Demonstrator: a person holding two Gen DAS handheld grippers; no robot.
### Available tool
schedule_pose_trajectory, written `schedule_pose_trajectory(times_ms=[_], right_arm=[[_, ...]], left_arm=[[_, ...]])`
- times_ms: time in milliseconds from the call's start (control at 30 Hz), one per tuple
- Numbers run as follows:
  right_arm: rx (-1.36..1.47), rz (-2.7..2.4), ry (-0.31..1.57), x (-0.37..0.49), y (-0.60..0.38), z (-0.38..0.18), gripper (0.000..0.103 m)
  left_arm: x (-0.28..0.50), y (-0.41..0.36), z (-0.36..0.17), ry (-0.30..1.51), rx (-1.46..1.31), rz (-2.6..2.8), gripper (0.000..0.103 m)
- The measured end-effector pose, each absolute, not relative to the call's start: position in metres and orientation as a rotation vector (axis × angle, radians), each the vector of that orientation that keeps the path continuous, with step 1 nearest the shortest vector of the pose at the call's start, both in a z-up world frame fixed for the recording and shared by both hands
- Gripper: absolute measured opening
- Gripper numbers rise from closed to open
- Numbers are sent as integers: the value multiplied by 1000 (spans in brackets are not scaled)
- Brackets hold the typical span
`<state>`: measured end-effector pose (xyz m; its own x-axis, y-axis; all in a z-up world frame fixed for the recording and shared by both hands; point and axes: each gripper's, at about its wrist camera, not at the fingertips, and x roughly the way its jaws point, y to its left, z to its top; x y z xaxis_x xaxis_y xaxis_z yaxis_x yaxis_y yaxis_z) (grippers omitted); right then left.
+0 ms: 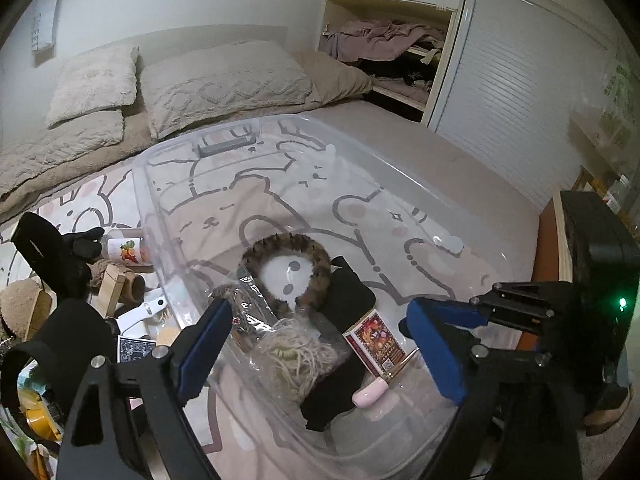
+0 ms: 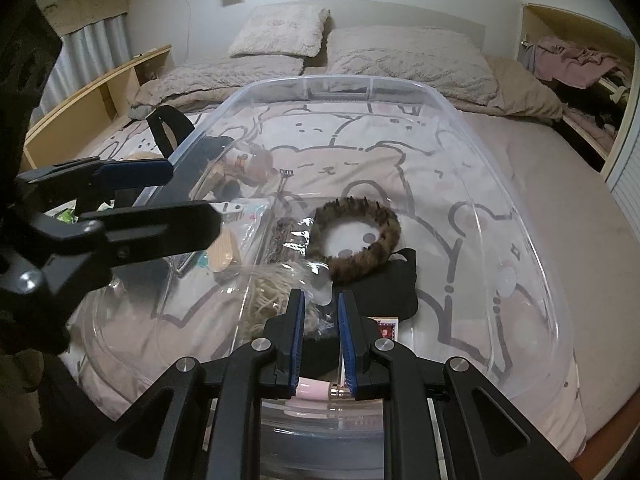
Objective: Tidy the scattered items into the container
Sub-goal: 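Open left gripper dropping cord bag into container while right gripper lowers pink bottle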
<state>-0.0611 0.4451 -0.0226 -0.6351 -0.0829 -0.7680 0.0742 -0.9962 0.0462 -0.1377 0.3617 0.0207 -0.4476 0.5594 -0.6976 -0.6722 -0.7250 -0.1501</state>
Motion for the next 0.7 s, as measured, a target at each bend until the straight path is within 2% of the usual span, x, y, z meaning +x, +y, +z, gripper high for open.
schedule_pose_trajectory(times_ms=[700], right_arm=[[1273, -2780, -9, -62, 446, -24, 17]], left_arm=[[-131, 340, 18, 210, -982, 2219, 89]])
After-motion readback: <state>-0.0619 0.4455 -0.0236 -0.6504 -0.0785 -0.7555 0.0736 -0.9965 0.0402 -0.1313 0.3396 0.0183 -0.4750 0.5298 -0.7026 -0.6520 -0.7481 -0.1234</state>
